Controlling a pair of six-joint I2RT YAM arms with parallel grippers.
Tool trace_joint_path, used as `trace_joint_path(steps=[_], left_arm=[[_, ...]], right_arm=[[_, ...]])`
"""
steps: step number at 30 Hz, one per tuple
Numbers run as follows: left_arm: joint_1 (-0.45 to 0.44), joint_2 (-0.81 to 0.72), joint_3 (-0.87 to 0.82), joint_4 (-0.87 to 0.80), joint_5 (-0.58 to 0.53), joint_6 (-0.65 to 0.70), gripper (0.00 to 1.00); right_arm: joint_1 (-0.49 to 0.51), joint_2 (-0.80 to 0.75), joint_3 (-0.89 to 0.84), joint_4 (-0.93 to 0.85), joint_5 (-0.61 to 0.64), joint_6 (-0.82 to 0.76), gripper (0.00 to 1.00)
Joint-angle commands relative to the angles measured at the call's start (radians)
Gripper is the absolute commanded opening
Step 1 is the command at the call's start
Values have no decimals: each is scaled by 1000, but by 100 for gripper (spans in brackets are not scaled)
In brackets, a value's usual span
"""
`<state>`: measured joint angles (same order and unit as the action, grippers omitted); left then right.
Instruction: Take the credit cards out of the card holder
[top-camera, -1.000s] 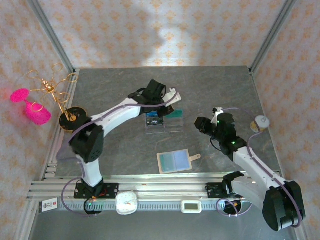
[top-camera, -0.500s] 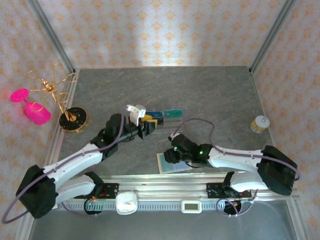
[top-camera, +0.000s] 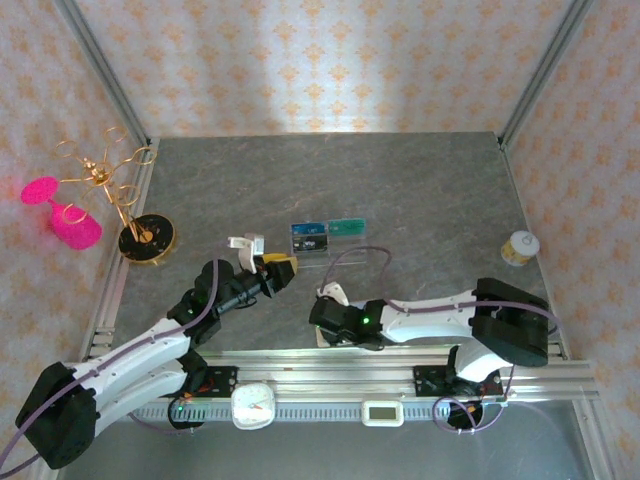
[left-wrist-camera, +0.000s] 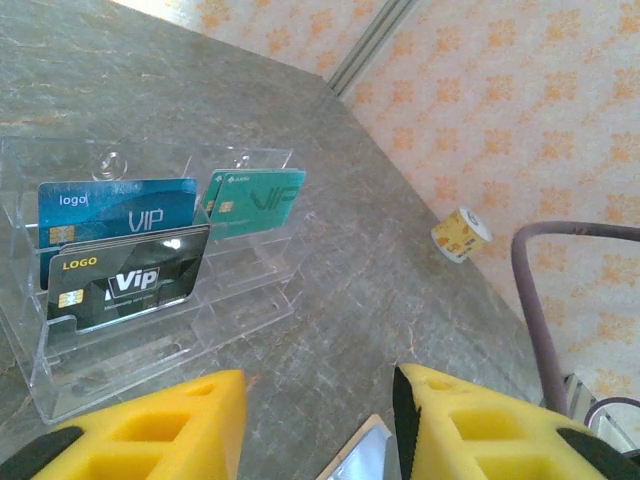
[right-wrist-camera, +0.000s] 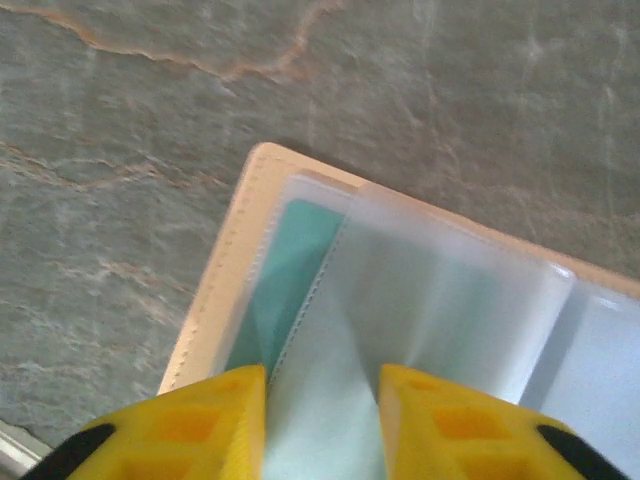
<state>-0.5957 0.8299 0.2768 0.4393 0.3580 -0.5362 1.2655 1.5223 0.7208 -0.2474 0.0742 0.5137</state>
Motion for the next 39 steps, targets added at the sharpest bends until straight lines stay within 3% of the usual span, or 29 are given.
trace_joint_path(steps=[1,5,9,16,22,24,28,29,34,39], left_arm=[[0,-18,-20,34,12,-30,42],[-5,-24,-44,42,36,-43,40],[-36,-2,-63,68,52,-89,30],[-141,134,-78,115,12,-133,2],[-196,338,-6,44,-28,-164,0],[-201,373,6,19,-41,-174,0],[-217,406,16,-7,-40,-190,0],[-231,422,33,-16,-29,-180,0],[-317,584,161,-29,10,-146,1],[-334,732,245,-15,55,-142,0]], right_arm=[[2,36,5,-46,68,39,16],[-25,5,18,52,62,74,0],[-74,-57,-24,192,-1,106,0],[-99,-106,-65,307,-45,88,0],[-100,-151,-110,326,-53,103,0],[-98,-182,-136,342,-47,114,4],[-99,-240,-165,329,-9,141,34],[-99,-265,-176,322,6,152,37],[-100,-405,-224,258,95,199,38],[-101,-503,-258,201,115,239,37]])
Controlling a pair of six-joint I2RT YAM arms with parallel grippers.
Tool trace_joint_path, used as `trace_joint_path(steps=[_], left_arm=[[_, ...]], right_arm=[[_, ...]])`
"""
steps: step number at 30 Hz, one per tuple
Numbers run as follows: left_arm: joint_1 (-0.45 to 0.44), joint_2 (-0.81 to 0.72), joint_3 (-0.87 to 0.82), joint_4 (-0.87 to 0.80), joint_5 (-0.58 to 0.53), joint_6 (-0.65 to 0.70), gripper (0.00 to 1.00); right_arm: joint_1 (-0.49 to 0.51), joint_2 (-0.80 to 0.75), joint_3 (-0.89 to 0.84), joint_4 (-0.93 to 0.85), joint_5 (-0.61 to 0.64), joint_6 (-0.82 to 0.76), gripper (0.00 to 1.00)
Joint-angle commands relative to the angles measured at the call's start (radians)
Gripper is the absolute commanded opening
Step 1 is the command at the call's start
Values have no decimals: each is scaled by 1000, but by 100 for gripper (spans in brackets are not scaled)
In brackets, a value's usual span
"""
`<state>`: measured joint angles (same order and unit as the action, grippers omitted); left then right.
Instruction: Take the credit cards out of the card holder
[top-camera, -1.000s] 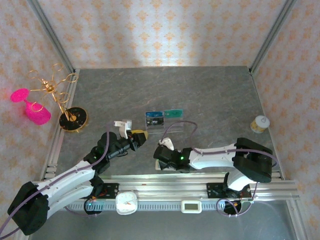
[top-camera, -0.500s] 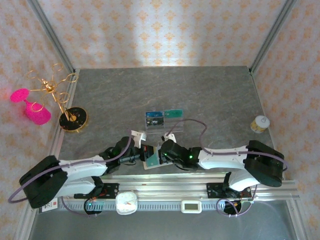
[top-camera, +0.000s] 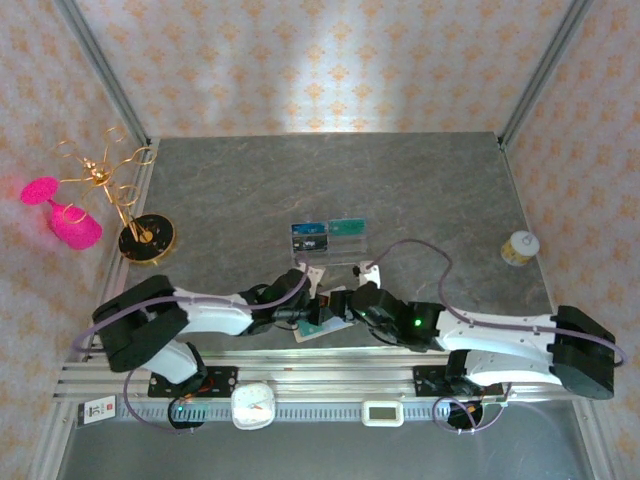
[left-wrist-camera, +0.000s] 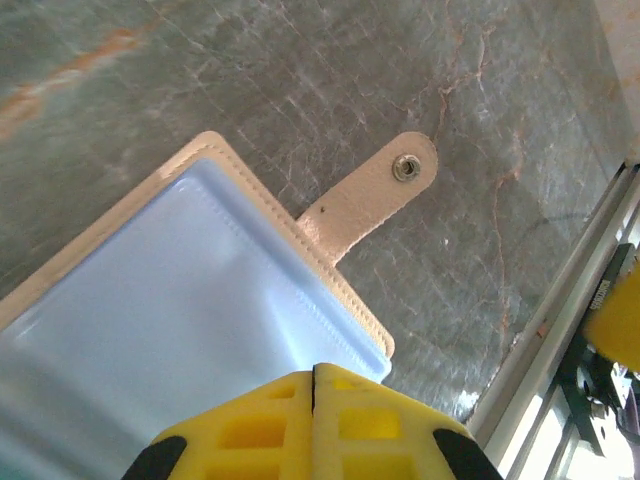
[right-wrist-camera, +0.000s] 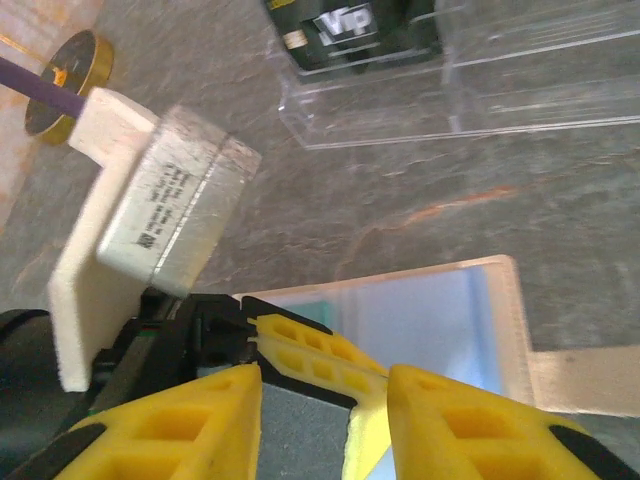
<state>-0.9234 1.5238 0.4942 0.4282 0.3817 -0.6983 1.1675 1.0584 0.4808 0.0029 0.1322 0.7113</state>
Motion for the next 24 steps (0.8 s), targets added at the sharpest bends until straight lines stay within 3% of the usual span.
trace_joint_path(steps=[1,7,10,15,18,24], left_arm=[[-7,22,22,4,18,11,1],[11,-262,-84,-147,-216,-40,12],[52,-429,-181,-223,-275,-92,19],[82,-686,-255,-326,-354,-116,26],[90,-694,-286,-296,-296,-109,10],[72,-497,-278,-140,-163,-78,0]], right_arm=[[-2,-52,-23,-59,54,40,37],[-4,14,7,-63,-19,-55,37],[3,149,72,-48,-99,-150,37],[58,377,222,-88,-85,-235,36],[46,429,251,-74,-116,-230,27],[-52,418,214,35,-319,-211,27]])
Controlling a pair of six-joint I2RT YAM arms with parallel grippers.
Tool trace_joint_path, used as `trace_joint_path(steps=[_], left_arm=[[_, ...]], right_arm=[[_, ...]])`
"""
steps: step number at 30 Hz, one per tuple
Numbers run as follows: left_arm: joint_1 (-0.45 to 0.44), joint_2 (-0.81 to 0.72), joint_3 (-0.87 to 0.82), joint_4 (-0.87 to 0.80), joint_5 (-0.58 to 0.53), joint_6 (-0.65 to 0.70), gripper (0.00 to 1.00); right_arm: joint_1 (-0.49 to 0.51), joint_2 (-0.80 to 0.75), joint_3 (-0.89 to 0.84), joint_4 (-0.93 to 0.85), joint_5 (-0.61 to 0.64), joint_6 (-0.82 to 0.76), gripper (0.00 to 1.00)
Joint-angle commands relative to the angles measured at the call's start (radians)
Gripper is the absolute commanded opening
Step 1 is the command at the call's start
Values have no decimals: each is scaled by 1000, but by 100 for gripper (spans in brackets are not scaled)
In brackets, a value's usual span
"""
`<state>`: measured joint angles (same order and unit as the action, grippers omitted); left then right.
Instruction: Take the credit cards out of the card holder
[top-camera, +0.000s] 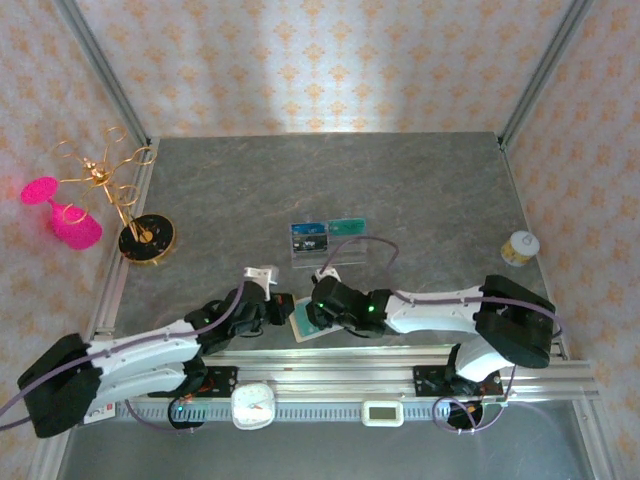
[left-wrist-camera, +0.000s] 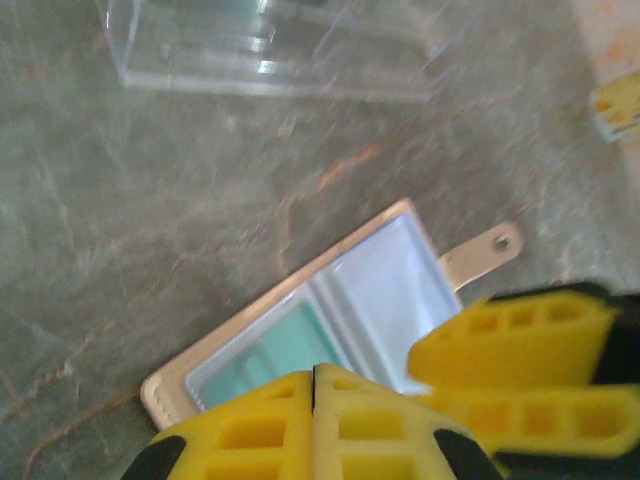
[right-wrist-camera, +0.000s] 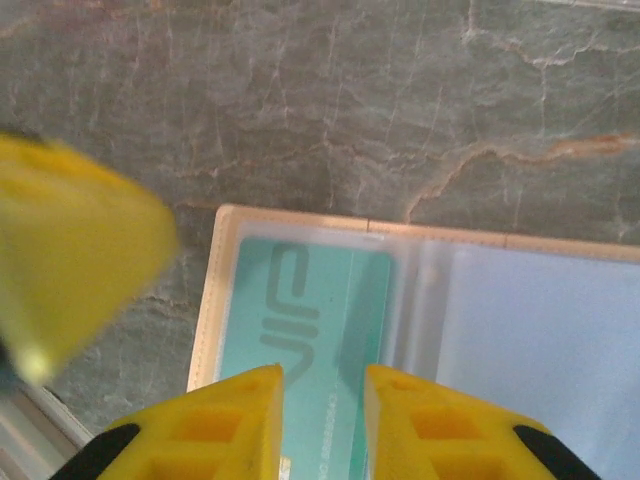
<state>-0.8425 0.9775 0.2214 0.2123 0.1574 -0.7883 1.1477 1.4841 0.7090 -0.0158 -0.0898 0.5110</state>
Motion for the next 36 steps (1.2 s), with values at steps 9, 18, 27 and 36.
trace_joint_path(steps=[9,18,27,36], left_arm=[[-21,204,41,-11,-11,56,0],[-20,328,122,-15,-17,152,0],[-18,323,100,-7,-9,155,0],[-2,310,83,1,2,158,0]], right_arm=[[-109,-5,-57,90,-211,21,27],[-130,42,-76,164,-278,64,27],[-151,50,-118,145,-190,104,26],[-152,12,-147,86,-119,119,27]])
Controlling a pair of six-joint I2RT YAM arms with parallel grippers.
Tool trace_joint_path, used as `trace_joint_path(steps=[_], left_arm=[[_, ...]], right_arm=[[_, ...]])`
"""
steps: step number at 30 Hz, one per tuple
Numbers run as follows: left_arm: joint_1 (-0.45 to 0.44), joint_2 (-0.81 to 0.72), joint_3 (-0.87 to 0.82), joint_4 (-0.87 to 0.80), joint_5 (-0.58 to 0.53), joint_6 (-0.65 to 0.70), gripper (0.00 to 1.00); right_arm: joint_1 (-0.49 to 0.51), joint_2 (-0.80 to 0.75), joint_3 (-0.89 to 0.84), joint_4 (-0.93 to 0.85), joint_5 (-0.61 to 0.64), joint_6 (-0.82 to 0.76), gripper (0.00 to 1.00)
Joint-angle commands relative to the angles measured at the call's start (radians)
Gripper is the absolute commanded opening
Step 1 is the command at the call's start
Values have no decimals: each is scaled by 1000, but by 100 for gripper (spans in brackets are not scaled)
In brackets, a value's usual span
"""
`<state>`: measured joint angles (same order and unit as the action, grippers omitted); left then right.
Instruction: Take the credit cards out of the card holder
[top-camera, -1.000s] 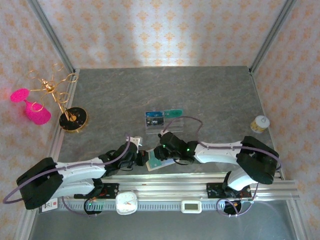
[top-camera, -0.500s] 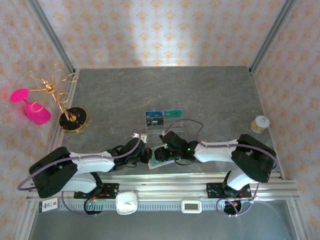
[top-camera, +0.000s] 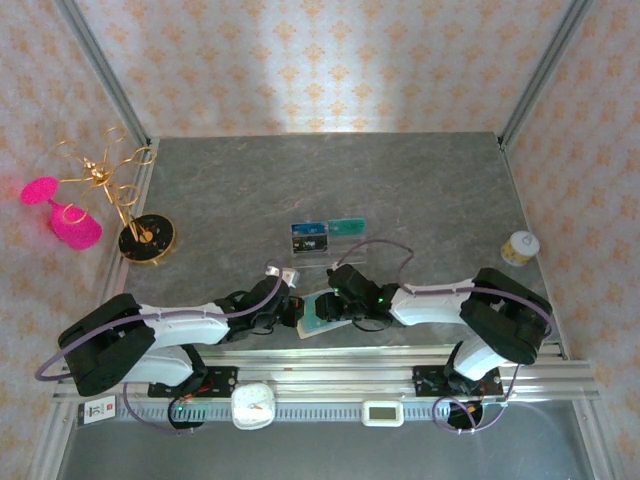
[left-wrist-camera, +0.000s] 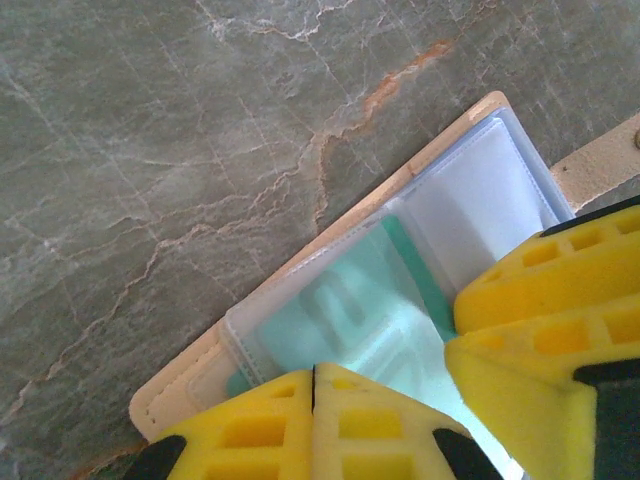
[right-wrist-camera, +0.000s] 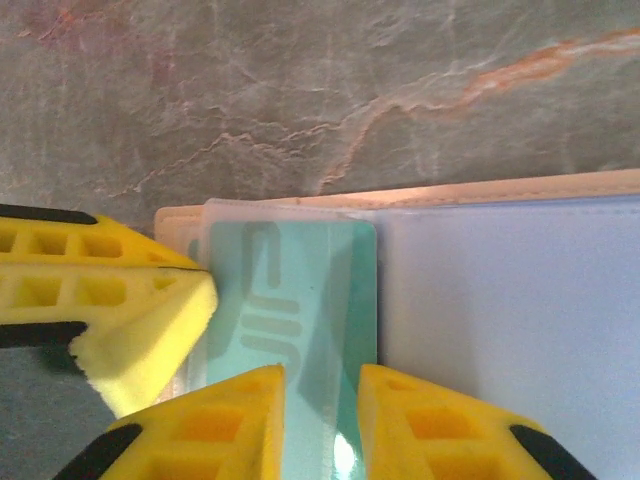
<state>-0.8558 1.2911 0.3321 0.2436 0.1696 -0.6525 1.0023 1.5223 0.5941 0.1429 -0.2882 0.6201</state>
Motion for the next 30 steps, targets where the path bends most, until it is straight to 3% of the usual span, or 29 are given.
trace_joint_path(steps=[1,8,18,21,24,30], left_arm=[[12,-7,-27,-31,-7,23,0],[-44,-101,37,-70,-19,16,0],[-65,-12,15,-12,-19,-16,0],[-64,-5,15,-31,-40,-14,0],[-53,3,1,-44,-48,-7,0],[-3,53,-3,53,-1,12,0]], right_arm=[[-5,-36,-33,-70,70,4,28],[-8,-122,-7,-78,39,-56,30],[-79,-2,-3,26,-141,-70,24],[-80,21,1,8,-94,-53,24],[-81,18,-1,-77,57,-5,24],[-79,-105,-141,-75,112,127,25]])
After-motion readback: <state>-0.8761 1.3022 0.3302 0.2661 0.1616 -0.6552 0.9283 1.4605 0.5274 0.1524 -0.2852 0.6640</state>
